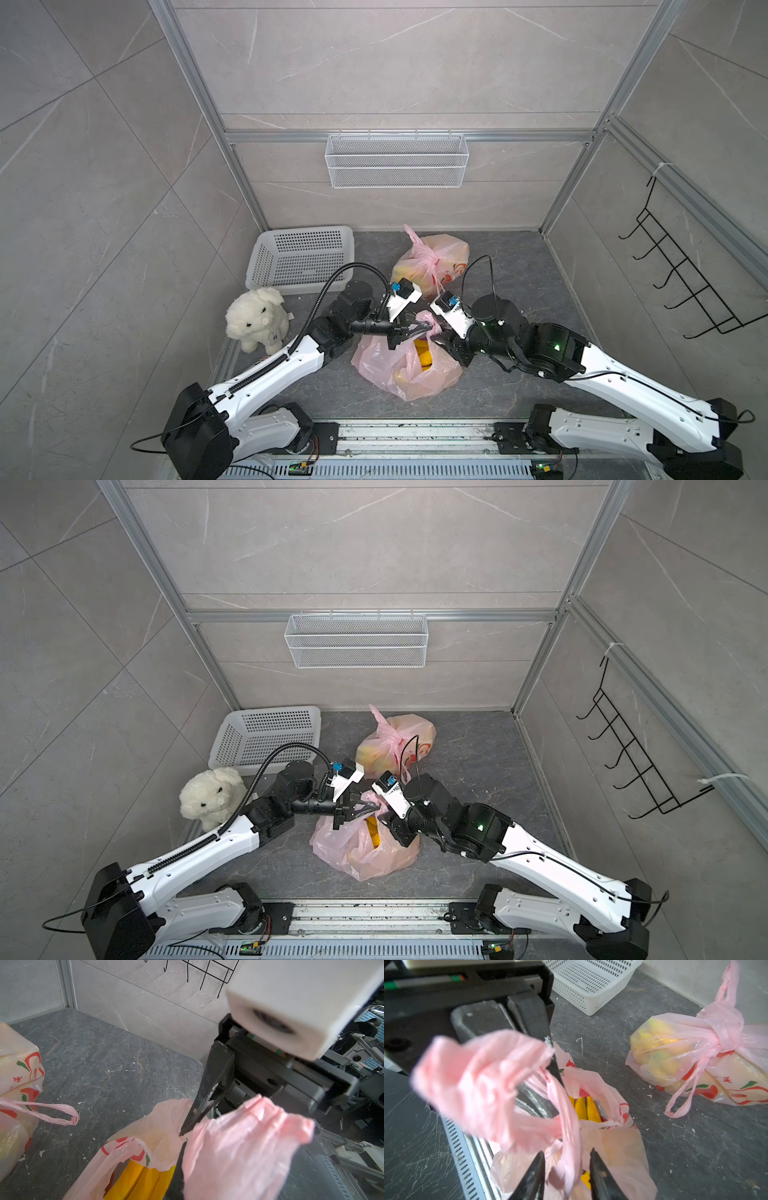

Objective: Place the banana into a plastic bag & tie a knot
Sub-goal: Cross the plastic bag at the center of the board.

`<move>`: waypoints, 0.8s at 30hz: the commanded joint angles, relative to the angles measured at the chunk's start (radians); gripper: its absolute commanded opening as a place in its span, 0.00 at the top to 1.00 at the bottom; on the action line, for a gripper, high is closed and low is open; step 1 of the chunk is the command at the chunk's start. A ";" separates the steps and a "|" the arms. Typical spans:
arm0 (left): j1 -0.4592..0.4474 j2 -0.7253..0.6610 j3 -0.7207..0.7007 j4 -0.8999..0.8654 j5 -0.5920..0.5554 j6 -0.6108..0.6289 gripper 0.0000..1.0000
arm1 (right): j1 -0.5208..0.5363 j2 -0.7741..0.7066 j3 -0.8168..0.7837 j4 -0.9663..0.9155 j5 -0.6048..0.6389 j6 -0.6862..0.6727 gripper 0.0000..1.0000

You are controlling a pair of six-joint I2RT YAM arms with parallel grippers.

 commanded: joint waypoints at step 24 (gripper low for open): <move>-0.002 -0.039 -0.002 0.038 -0.072 -0.006 1.00 | 0.160 0.089 0.054 0.000 0.063 0.117 0.99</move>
